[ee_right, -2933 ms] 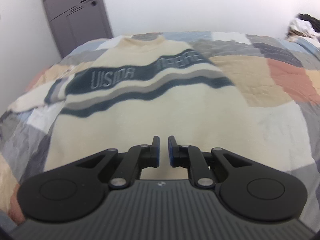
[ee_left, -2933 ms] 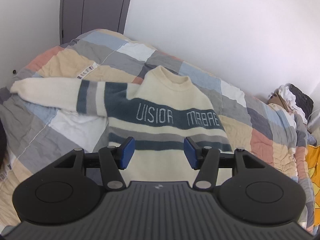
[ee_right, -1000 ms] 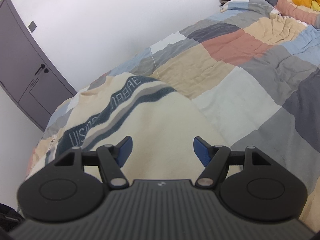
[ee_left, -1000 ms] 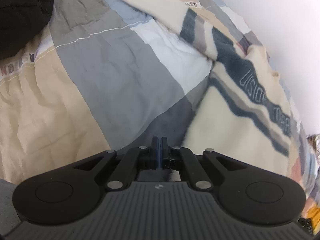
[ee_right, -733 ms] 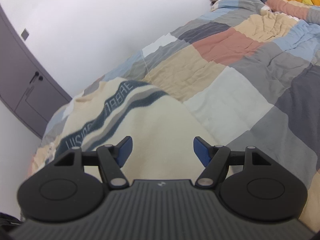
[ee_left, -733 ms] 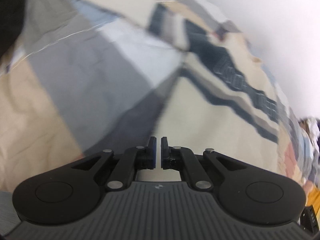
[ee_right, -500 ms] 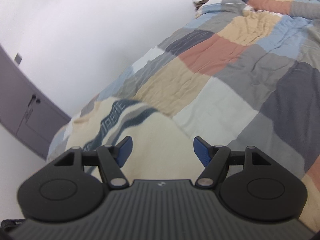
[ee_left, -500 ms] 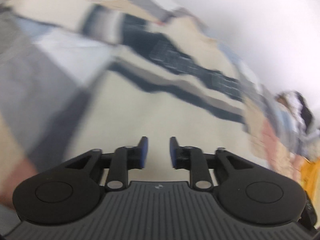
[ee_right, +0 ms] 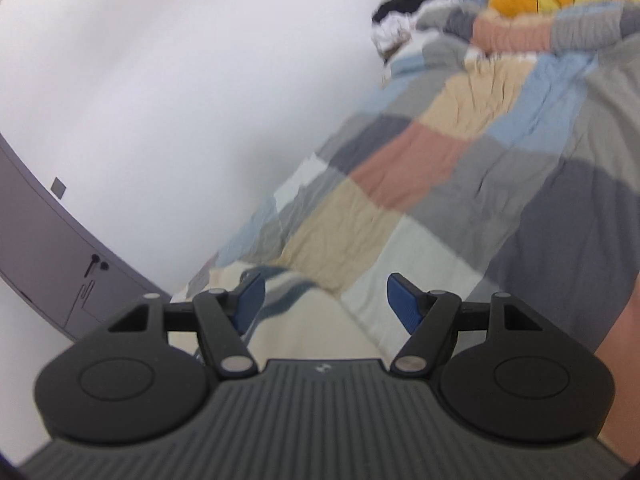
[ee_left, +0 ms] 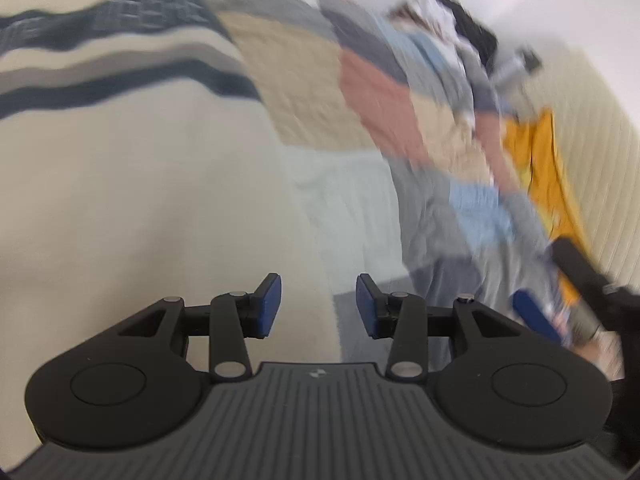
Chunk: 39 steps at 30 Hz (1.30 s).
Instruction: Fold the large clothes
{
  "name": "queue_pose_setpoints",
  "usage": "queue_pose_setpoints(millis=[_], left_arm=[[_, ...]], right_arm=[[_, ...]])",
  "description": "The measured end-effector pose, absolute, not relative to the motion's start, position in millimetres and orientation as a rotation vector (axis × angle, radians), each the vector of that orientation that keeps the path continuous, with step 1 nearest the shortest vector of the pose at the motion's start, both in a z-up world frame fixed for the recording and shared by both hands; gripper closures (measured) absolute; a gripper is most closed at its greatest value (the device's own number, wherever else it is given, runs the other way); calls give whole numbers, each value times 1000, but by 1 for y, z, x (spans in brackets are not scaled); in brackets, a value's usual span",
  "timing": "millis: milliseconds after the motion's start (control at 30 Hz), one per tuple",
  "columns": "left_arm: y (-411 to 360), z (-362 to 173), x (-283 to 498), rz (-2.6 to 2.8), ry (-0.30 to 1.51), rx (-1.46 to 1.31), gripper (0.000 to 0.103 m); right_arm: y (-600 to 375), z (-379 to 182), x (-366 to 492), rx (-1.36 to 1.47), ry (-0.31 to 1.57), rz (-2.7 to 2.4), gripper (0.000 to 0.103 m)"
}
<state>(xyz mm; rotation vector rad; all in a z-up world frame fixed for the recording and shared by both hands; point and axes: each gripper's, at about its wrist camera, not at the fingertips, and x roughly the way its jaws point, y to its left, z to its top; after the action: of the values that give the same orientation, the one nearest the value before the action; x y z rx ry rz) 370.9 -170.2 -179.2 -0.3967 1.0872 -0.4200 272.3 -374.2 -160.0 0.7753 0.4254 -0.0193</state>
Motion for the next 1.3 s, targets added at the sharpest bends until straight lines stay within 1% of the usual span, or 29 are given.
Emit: queue_pose_setpoints(millis=[133,200,367,433,467,533,600,667,767,867,1000,1167,1300], left_arm=[[-196,-210,389,-432,1158,-346,53],[-207,-219,394,-421,1148,-291,49],[-227,-236,407,-381,1121,-188,49],[-237,-238,407,-363,1115,-142,52],[-240,-238,406,-349,1111,-117,59],[-245,-238,404,-339,1100,-66,65],[-244,-235,400,-336,1087,-33,78],[-242,-234,398,-345,1075,-25,87],[-236,-233,393,-373,1029,-36,95],[-218,-224,389,-378,1003,-126,97],[-177,-189,376,-364,911,-255,97],[-96,-145,347,-296,775,-410,98],[-26,-127,323,-222,699,-543,98]], right_arm=[[-377,-166,277,763,428,-48,32],[-378,-170,281,763,432,-54,32],[-389,-182,285,826,421,-100,32],[-394,-185,286,858,422,-117,32],[-396,-186,286,869,421,-121,32],[-397,-188,286,880,419,-124,32],[-397,-188,286,879,417,-121,32],[-396,-188,286,873,415,-120,32],[-392,-186,288,832,425,-113,32],[-384,-182,291,780,425,-98,32],[-378,-177,290,732,410,-86,32],[-365,-170,289,657,418,-75,32],[-345,-166,293,571,464,-40,32]])
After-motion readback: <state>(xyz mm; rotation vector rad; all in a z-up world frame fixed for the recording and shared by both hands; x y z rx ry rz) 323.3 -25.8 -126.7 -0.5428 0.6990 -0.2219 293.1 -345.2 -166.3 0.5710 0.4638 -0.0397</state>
